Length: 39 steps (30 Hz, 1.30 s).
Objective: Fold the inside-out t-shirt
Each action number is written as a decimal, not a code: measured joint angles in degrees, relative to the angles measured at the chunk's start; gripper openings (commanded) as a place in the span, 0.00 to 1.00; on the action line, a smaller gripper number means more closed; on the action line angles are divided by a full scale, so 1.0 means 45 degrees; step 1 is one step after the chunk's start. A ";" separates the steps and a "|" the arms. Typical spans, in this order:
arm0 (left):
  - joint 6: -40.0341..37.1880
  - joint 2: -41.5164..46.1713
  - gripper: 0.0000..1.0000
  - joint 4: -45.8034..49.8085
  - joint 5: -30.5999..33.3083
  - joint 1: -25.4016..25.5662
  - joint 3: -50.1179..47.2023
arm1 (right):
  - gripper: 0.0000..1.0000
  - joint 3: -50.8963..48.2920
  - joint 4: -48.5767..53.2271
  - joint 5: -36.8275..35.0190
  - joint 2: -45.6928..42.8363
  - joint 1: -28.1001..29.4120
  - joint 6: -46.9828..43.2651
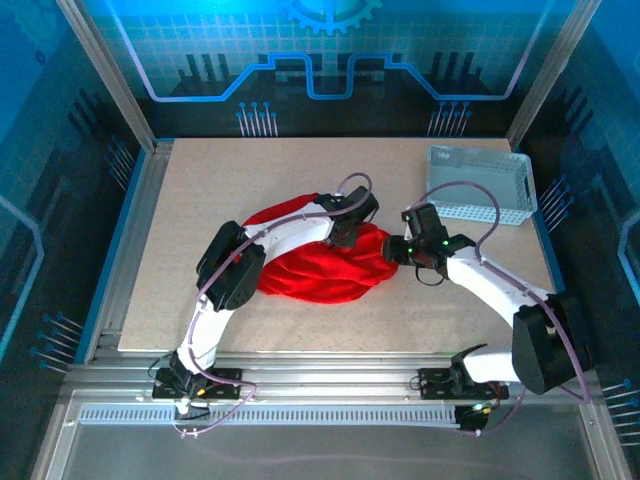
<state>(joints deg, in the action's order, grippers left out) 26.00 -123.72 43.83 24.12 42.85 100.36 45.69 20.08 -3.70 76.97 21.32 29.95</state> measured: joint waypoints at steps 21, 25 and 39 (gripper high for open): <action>-0.0486 0.9428 0.00 -0.2798 0.0350 -0.0335 -0.5654 | 0.56 0.0384 -0.1234 0.0928 0.0573 0.0923 0.0049; -0.0534 0.9510 0.00 -0.2880 0.0335 -0.0364 -0.6421 | 0.59 0.0738 -0.1846 0.1617 0.1001 0.0937 0.0398; -0.0214 1.0122 0.01 -0.2909 0.0005 -0.0486 -0.8539 | 0.61 0.2977 -0.2142 0.2016 0.4668 0.1617 0.0729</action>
<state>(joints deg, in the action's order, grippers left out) 25.04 -78.17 30.74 24.14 40.66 61.93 59.09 10.44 5.37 97.97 28.60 33.23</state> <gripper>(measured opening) 0.062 0.603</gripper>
